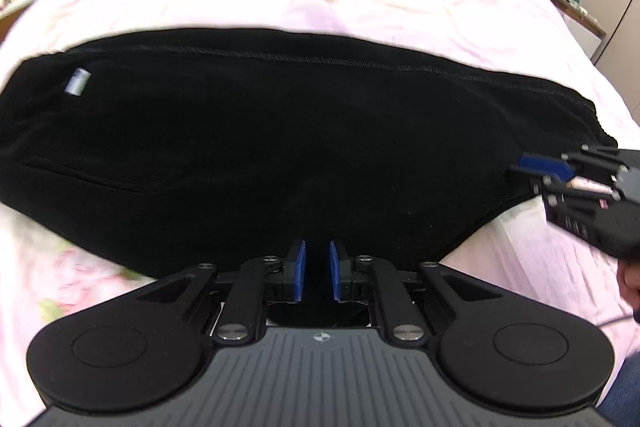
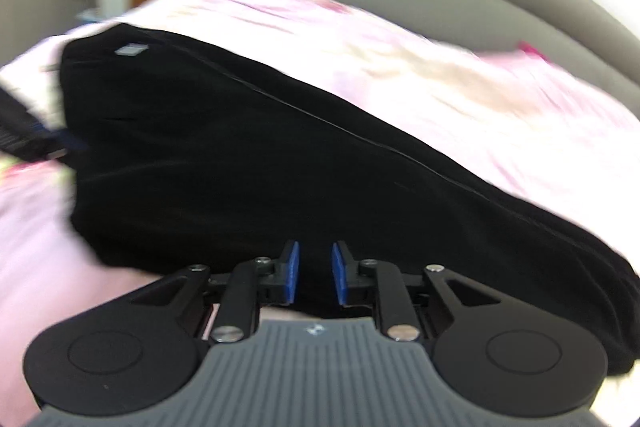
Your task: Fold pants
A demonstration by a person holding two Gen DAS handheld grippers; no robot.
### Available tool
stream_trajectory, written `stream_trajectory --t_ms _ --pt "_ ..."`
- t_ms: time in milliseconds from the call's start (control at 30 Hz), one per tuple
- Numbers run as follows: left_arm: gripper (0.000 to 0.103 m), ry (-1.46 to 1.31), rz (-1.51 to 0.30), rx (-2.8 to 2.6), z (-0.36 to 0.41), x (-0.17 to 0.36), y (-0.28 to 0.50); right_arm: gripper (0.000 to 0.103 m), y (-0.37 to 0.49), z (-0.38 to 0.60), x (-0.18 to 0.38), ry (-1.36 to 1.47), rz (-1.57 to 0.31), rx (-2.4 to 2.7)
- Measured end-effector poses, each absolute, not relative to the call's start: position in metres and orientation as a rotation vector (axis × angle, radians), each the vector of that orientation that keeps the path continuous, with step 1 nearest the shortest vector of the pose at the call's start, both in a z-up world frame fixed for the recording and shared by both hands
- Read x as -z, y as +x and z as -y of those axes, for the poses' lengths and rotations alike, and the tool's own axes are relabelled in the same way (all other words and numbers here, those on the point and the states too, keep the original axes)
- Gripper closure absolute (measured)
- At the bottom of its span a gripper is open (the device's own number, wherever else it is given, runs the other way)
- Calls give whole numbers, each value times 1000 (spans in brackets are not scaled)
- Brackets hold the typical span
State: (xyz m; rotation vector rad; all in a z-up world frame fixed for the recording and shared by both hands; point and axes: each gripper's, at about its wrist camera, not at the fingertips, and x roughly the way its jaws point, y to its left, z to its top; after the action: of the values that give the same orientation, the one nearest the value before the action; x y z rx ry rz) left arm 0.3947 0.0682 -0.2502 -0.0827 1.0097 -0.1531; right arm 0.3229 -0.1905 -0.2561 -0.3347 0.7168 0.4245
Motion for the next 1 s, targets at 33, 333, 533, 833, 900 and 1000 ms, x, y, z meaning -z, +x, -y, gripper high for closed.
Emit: stream_trajectory --t_ms 33,333,533,833,900,1000 --pt "89 -75 -1035 160 -63 258 400 88 333 199 263 -331 -737 -394" --pt "88 23 -1120 188 -49 271 428 83 346 266 294 -313 -891 -337" --pt "88 46 -1060 175 -38 248 449 60 350 370 264 20 -942 -216" --pt "84 -6 -1022 166 -13 248 502 26 366 597 265 812 -884 87" --pt "84 31 -1029 182 2 251 519 25 371 627 275 927 -856 136" --pt "84 91 -1042 214 30 258 547 25 376 664 298 1077 -836 142"
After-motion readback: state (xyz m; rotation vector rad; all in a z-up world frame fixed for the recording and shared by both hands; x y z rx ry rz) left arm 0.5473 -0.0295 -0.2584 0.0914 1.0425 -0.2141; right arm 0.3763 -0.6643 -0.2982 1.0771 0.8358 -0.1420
